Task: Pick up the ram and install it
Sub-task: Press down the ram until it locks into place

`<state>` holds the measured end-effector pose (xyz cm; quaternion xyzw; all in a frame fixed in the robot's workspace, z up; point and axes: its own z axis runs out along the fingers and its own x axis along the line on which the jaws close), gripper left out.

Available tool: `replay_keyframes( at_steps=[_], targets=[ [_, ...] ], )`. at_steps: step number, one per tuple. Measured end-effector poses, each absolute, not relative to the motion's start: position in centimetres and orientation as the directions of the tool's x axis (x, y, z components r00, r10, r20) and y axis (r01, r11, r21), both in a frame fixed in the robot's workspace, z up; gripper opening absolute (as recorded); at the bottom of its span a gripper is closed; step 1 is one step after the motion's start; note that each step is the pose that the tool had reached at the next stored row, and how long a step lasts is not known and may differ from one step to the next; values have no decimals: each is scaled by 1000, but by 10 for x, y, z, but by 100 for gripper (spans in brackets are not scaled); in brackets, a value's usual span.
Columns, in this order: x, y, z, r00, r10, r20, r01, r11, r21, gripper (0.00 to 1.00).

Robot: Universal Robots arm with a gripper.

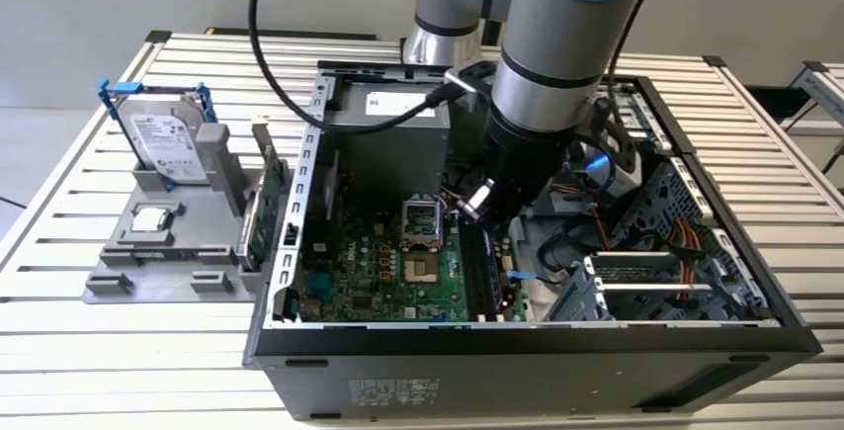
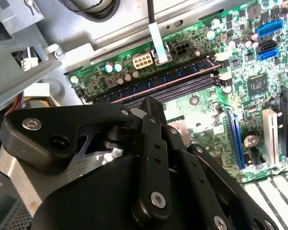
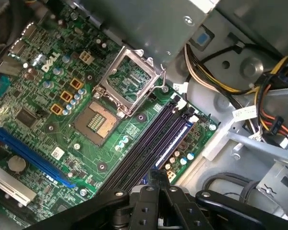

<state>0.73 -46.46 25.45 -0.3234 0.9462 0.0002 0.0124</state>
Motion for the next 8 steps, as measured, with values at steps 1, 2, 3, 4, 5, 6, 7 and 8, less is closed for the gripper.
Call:
replay_keyframes(
  at_steps=[1, 2, 3, 4, 5, 6, 7, 8],
  targets=[
    [7, -464, 255, -784, -621, -24, -621, 784, -8, 0],
    [7, -464, 255, -777, -629, -24, -629, 777, -8, 0],
    [7, -464, 255, -769, -638, -24, -638, 770, -8, 0],
    [7, -464, 255, -762, -648, -24, -648, 762, -8, 0],
    [7, -464, 255, -753, -657, -24, -657, 754, -8, 0],
    [7, -464, 254, -745, -666, -24, -666, 746, -8, 0],
    [7, -464, 254, -737, -676, -24, -676, 737, -8, 0],
    [7, -464, 254, -728, -685, -24, -685, 728, -8, 0]
  ],
)
